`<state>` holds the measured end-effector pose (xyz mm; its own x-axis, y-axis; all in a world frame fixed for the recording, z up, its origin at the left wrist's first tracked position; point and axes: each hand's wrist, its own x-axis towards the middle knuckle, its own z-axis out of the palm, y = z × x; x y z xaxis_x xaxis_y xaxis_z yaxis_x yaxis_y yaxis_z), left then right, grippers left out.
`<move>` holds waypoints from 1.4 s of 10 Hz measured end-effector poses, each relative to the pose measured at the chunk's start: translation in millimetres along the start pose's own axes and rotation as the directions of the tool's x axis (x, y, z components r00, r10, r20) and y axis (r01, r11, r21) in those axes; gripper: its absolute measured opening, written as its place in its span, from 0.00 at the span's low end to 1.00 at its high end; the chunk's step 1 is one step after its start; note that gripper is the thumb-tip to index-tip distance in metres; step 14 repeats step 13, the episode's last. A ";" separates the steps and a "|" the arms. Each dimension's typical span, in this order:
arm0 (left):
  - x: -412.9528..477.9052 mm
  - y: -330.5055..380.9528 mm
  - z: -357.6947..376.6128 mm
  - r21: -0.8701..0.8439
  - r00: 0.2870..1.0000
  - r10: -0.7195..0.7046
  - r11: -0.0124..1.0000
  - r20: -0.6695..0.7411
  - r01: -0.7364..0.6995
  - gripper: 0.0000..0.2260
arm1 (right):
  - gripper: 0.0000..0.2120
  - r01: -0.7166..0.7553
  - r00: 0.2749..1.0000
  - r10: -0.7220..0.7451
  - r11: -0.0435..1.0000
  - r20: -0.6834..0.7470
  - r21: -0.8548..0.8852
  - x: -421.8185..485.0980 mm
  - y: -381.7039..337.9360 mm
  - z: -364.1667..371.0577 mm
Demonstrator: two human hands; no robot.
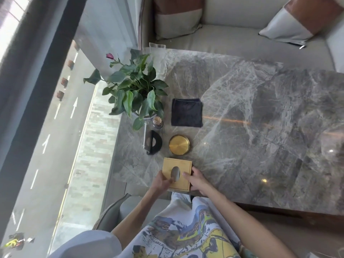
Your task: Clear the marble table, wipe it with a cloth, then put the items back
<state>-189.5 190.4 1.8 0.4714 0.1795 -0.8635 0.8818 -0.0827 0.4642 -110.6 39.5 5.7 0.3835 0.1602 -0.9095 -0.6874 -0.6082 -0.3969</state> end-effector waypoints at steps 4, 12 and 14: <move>12.5 -9.5 0.2 0.007 0.999 0.045 0.999 0.017 -0.045 0.31 | 0.16 0.009 1.000 -0.008 1.000 0.011 -0.010 0.8 1.6 -0.2; -29.9 8.5 33.4 0.183 0.939 0.140 0.979 -0.313 -0.086 0.30 | 0.24 0.093 0.985 -0.104 0.992 0.136 0.088 -26.8 0.7 -36.9; -22.5 5.0 50.7 0.356 0.866 0.211 0.934 -0.454 -0.041 0.30 | 0.24 0.171 0.977 -0.174 0.985 0.122 0.029 -30.1 4.5 -70.9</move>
